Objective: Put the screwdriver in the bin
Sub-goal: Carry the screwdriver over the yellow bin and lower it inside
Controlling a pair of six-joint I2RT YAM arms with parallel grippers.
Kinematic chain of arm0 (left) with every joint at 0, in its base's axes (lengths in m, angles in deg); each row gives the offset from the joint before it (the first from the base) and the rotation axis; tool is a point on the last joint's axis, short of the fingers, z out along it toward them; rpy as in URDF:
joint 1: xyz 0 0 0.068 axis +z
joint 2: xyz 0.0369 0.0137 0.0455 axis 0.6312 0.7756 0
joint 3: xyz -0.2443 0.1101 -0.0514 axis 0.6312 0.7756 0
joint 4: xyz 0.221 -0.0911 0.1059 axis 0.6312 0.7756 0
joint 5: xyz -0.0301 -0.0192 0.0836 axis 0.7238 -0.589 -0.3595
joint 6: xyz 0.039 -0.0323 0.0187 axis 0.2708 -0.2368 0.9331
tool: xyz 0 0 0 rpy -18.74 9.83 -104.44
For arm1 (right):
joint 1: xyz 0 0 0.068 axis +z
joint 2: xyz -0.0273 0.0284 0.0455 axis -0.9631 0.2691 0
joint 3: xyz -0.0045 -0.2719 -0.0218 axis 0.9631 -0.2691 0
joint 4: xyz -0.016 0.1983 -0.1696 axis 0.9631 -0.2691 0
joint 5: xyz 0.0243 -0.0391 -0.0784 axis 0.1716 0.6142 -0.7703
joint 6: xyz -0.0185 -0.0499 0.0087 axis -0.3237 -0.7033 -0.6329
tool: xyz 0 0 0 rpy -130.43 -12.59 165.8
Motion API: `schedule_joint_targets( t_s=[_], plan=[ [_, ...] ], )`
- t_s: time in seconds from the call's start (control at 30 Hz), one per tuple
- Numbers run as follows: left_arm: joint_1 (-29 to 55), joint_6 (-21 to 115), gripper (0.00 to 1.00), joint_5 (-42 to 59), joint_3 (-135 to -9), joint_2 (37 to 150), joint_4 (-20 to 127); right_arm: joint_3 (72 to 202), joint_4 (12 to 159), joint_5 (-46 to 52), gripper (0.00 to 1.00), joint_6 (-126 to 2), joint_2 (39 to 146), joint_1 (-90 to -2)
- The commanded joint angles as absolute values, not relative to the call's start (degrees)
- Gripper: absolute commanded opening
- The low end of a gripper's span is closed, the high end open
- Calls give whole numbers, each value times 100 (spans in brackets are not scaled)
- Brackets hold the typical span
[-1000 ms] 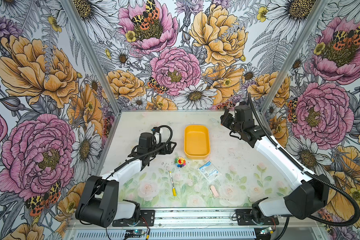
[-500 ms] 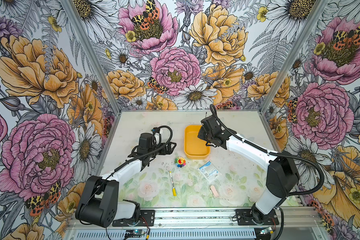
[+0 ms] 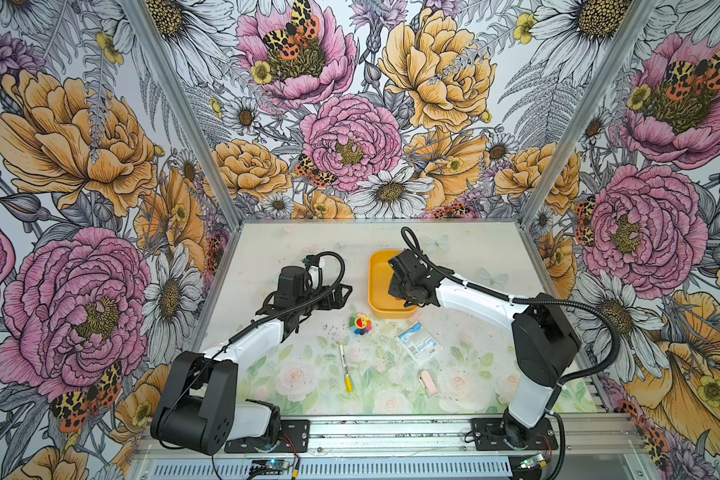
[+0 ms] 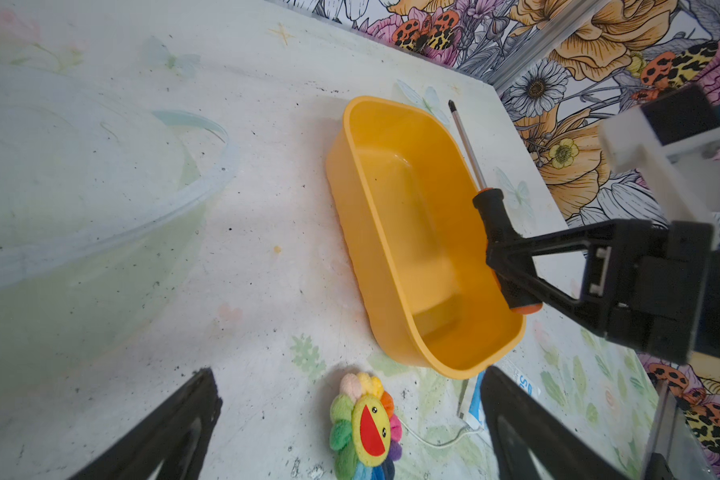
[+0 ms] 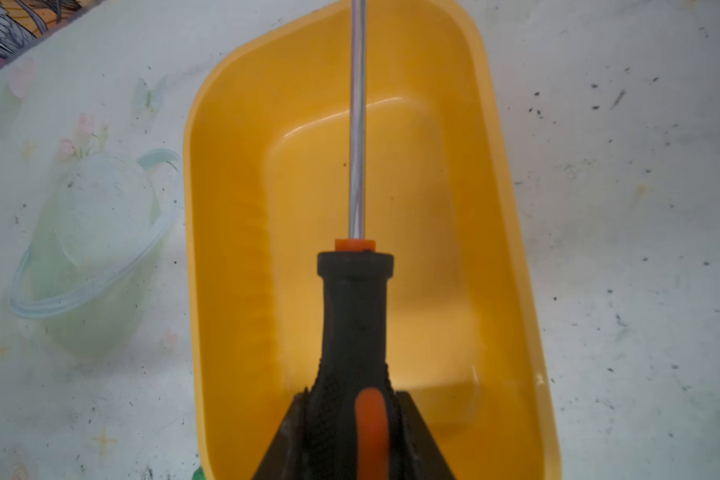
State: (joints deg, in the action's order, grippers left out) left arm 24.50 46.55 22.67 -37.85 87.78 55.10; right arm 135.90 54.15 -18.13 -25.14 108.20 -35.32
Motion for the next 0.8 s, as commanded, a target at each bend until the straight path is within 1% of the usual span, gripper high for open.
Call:
schedule_joint_targets(
  t_s=[0.0,0.77],
  plan=[
    [2402,4764,99,2134,-3690,8840,5488,13592,5440,-1797,0,-2414,10929,-3501],
    [2385,4739,99,2171,-3593,8840,5362,13817,5440,-1637,0,-2624,11573,-3493]
  ],
)
